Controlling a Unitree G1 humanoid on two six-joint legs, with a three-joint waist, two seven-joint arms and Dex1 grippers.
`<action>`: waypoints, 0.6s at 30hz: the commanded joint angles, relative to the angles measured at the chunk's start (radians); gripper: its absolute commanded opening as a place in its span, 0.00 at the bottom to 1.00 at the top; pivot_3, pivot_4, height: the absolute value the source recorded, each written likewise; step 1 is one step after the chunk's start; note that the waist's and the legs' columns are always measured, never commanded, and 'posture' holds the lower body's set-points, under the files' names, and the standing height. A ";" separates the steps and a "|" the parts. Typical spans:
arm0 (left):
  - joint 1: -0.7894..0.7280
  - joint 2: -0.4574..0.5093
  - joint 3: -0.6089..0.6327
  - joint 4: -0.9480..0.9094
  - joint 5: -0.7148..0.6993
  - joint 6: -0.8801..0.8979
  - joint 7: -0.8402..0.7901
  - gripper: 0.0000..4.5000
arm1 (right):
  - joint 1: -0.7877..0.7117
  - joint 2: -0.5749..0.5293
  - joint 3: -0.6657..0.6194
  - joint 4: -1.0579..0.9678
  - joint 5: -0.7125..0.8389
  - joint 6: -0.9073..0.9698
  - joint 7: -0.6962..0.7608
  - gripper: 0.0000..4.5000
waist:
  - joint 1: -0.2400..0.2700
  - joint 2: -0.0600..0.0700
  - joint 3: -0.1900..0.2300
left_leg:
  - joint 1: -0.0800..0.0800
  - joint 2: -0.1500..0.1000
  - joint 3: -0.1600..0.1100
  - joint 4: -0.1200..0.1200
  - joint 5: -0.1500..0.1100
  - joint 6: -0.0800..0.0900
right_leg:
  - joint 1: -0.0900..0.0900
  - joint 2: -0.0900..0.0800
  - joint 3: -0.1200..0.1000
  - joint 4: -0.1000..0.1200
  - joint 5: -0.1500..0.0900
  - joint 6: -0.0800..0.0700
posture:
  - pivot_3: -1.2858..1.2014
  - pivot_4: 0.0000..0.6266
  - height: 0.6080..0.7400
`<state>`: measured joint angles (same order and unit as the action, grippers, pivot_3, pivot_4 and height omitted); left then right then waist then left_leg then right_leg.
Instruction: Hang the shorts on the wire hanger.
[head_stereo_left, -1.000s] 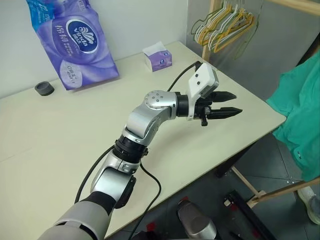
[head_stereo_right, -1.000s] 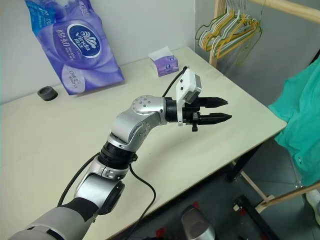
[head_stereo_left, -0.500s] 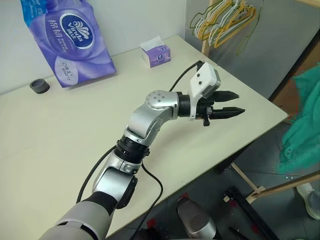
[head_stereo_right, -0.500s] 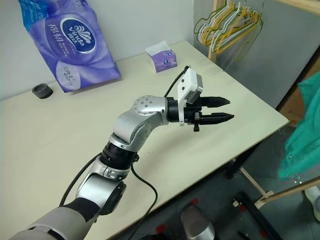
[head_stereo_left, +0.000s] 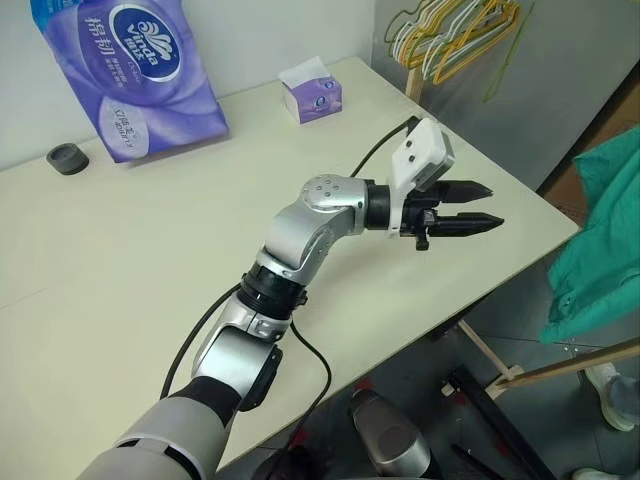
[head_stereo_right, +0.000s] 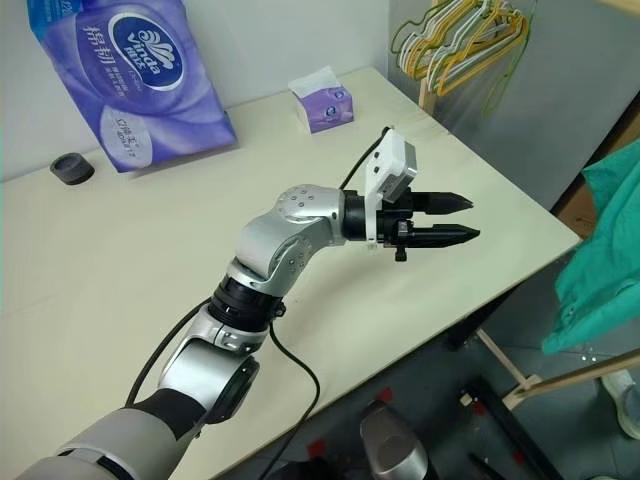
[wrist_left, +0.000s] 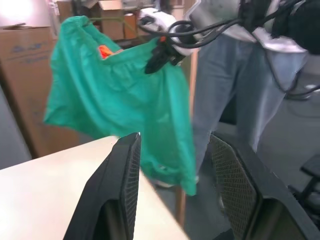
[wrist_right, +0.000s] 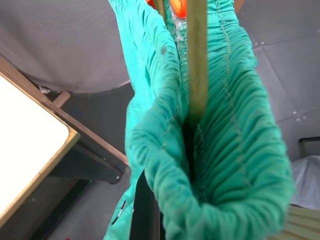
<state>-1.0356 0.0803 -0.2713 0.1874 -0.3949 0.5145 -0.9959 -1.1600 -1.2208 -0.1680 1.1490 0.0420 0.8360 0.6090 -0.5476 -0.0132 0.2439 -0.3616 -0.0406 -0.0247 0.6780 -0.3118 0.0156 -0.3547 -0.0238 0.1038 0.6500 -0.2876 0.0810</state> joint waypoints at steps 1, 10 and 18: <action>-0.055 -0.024 0.029 0.036 -0.017 -0.034 -0.032 0.51 | -0.022 -0.015 -0.016 -0.012 0.006 0.013 -0.010 0.00 | 0.000 0.000 0.000 | 0.000 0.000 0.000 0.000 -0.001 0.001 | 0.000 0.000 0.000 -0.001 0.000 0.000 | 0.30 0.44 1.00; -0.146 -0.079 0.052 0.149 -0.007 -0.104 -0.077 0.51 | -0.034 -0.014 -0.029 -0.029 0.028 0.019 -0.004 0.00 | 0.000 0.001 0.000 | -0.001 -0.002 0.001 0.000 -0.003 0.004 | 0.000 -0.004 0.000 -0.004 0.001 0.001 | 0.30 0.40 1.00; -0.168 -0.102 0.049 0.187 0.013 -0.150 -0.094 0.52 | -0.025 -0.020 -0.067 -0.095 0.073 0.092 0.015 0.40 | -0.005 0.001 0.000 | -0.001 -0.002 0.001 0.000 -0.003 0.004 | 0.000 -0.004 0.000 -0.004 0.001 0.002 | 0.29 0.38 1.00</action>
<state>-1.1726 -0.0126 -0.2303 0.3922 -0.3855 0.3871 -1.0819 -1.1704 -1.2173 -0.2114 1.0992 0.0999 0.9123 0.6136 -0.5525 -0.0119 0.2438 -0.3628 -0.0426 -0.0232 0.6778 -0.3144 0.0195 -0.3548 -0.0278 0.1039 0.6464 -0.2866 0.0827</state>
